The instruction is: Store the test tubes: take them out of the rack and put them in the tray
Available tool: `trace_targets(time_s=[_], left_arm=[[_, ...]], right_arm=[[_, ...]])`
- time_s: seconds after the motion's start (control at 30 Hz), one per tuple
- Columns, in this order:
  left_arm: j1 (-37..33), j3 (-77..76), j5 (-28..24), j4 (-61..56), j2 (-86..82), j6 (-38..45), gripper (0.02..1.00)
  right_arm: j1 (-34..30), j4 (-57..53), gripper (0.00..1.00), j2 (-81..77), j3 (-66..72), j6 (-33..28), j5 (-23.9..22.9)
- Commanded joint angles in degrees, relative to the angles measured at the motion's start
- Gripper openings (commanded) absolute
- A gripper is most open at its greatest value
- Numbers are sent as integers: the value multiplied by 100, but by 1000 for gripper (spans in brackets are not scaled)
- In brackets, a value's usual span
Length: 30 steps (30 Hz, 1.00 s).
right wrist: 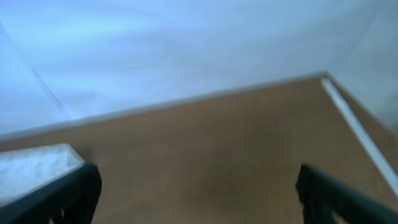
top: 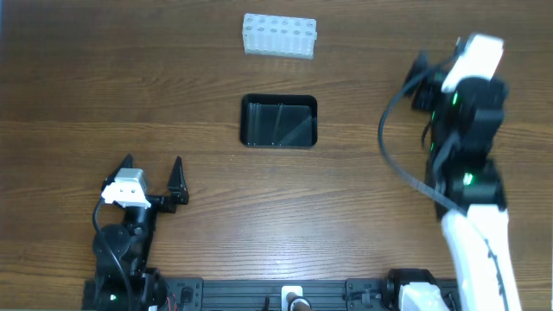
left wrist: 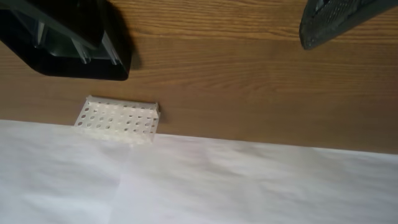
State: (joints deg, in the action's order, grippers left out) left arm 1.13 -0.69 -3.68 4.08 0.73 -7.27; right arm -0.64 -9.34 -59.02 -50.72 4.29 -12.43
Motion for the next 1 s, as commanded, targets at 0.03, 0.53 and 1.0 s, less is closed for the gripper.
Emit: trace_targets(time_s=[0.03, 0.53, 1.0], left_arm=[[-35, 33, -57, 7, -35, 44, 1000], [-35, 33, -57, 7, -35, 44, 1000], [-35, 33, -57, 7, -35, 44, 998]], right_arm=[[166, 192, 993, 1257, 1272, -181, -120], [260, 166, 991, 4273, 3792, -184, -162], [529, 1241, 991, 4911, 4763, -227, -225]])
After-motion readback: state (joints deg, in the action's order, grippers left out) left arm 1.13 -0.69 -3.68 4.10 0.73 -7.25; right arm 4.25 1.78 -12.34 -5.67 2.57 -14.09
